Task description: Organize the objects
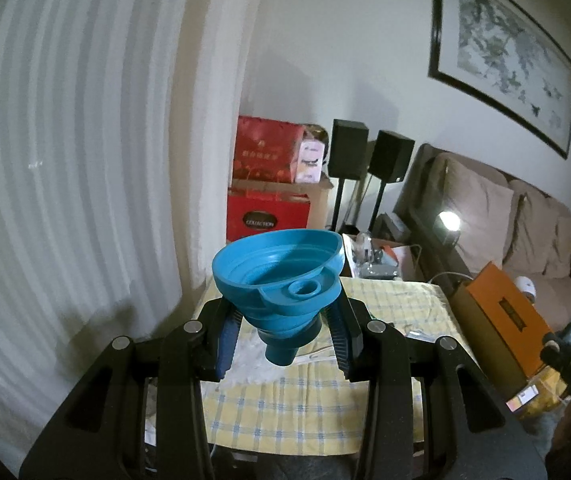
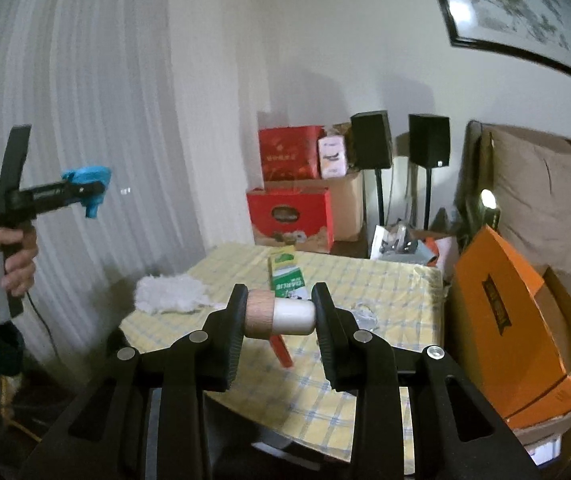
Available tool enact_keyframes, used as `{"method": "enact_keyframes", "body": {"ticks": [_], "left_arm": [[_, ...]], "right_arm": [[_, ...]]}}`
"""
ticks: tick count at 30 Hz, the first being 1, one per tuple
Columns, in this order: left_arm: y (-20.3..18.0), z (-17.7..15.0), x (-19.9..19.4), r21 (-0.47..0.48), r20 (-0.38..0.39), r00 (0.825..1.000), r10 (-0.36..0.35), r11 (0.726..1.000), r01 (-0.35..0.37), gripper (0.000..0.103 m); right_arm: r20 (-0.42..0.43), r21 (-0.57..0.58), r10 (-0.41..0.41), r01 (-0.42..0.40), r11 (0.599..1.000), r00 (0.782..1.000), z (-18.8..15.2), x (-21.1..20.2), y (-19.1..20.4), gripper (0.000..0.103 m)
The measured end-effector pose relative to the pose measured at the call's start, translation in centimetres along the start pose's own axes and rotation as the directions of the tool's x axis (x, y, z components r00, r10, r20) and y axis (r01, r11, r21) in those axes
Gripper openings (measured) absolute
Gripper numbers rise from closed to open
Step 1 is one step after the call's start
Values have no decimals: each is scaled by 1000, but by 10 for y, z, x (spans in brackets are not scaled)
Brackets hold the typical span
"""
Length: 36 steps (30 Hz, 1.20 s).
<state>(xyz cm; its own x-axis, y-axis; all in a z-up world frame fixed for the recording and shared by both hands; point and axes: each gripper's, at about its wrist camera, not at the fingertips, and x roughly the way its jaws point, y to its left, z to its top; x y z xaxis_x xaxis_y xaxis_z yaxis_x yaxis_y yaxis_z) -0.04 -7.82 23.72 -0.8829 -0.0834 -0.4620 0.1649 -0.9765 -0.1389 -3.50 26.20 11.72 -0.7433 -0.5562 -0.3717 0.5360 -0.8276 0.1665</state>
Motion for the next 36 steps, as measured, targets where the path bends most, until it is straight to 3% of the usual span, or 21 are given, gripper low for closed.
{"method": "enact_keyframes", "body": {"ticks": [9,12,18,22,28,36], "left_arm": [[-56,-4,8,78,-14,1000,15,997,-14,37],[-73,-5,16,95,-6,999,52,994,-52,37],[-103,-8,22,113,9,999,35,993,-35,37],[-108,-8,18,73,26,1000,-3,997,1,37],[-107,-3,5,66,47,999,-19,998,16,36],[-101,0,-11,79,97,995,7,997,-14,36]], "right_arm": [[79,-28,49,-47,998,996,10,-31,-9,32],[93,-49,18,-14,999,995,16,-40,-14,32],[122,-57,-24,31,998,992,23,-52,-25,32],[125,-67,-84,92,993,989,21,-54,-30,32],[146,-41,-78,85,996,986,23,-63,-38,32],[162,-45,-82,90,995,983,26,-67,-38,32]]}}
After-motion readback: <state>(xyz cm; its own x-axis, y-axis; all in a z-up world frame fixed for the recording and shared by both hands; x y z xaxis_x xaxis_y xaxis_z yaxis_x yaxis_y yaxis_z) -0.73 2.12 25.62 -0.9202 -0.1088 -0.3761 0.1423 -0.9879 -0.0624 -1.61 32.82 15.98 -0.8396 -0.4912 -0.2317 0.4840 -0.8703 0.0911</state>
